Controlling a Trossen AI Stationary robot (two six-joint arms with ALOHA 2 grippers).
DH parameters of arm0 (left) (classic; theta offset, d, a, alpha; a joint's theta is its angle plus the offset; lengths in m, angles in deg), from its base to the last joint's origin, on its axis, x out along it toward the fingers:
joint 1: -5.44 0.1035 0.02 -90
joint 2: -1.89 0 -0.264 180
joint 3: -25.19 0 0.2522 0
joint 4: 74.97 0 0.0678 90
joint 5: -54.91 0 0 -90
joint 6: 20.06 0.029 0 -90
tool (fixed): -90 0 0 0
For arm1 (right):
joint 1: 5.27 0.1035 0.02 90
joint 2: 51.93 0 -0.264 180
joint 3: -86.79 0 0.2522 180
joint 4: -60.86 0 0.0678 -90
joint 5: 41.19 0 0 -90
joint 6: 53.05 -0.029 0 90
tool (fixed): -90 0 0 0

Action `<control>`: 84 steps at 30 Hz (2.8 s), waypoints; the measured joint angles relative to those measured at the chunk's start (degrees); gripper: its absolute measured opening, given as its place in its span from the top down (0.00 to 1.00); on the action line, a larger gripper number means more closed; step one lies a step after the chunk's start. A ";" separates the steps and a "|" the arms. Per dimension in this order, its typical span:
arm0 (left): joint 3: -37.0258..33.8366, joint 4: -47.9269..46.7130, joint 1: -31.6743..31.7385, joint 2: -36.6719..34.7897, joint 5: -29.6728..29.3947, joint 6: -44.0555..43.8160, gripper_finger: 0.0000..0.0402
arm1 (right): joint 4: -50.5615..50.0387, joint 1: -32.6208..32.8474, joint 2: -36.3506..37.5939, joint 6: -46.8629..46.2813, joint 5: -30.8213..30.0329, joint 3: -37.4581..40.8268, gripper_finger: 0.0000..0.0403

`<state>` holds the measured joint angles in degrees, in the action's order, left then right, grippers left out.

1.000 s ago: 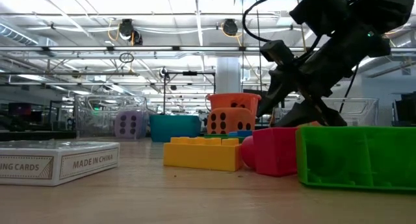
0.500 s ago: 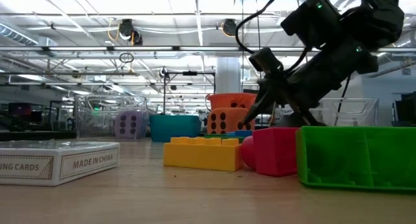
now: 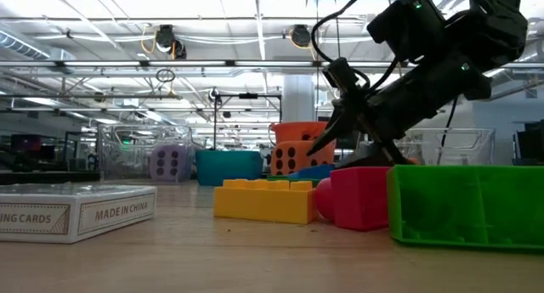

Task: Pick & Place Toys
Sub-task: Put the blue game piece into the right transparent bin

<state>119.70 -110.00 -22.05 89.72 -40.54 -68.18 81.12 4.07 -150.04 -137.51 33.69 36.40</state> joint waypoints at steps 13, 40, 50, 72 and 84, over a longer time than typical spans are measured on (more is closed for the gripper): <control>0.00 -0.43 0.00 0.00 0.00 0.42 0.48 | 0.00 -0.40 0.00 0.08 -1.52 0.00 0.91; 0.02 2.43 7.64 -5.59 -1.44 -3.64 0.48 | 14.04 -0.72 15.43 17.41 -7.17 0.04 0.99; 0.01 17.03 17.07 -6.58 -3.19 -3.99 0.48 | 26.89 -0.74 28.05 41.58 -17.00 0.02 0.99; 0.00 39.31 23.77 1.75 -5.87 6.07 0.48 | 28.22 -1.14 31.21 60.30 -17.46 -11.93 0.99; 0.00 42.21 24.59 2.97 -7.95 9.72 0.48 | 28.03 -1.11 30.95 58.16 -17.60 -11.96 0.99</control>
<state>119.70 -67.79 2.54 92.69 -48.49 -58.46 109.15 2.96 -119.09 -79.35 16.09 24.45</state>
